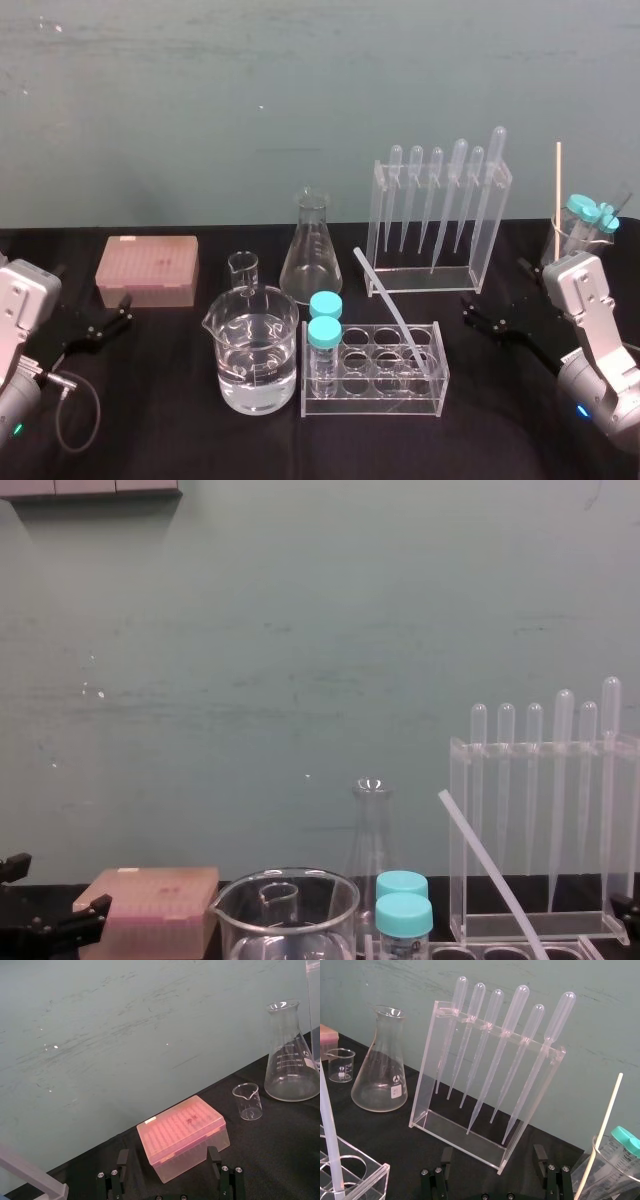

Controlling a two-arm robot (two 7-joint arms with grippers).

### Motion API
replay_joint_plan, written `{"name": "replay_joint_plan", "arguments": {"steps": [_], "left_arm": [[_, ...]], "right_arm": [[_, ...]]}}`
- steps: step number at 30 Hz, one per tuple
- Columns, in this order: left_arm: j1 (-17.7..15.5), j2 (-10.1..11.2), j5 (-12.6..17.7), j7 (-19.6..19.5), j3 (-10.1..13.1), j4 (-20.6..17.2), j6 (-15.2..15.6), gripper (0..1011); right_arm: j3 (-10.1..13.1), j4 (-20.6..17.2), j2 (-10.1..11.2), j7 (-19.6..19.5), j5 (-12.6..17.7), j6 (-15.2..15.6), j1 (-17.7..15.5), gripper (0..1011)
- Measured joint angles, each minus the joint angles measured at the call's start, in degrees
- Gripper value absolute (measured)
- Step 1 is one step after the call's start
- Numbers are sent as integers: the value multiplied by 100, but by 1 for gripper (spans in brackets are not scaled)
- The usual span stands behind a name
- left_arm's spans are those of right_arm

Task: Pick up the stirring rod with one hand, then place it down.

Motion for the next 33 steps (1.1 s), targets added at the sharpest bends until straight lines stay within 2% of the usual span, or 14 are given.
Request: {"name": "replay_joint_plan", "arguments": {"steps": [33], "left_arm": [[0,0,0,0,0,0,0,1000]], "right_arm": [[0,0,0,0,0,0,0,1003]]}}
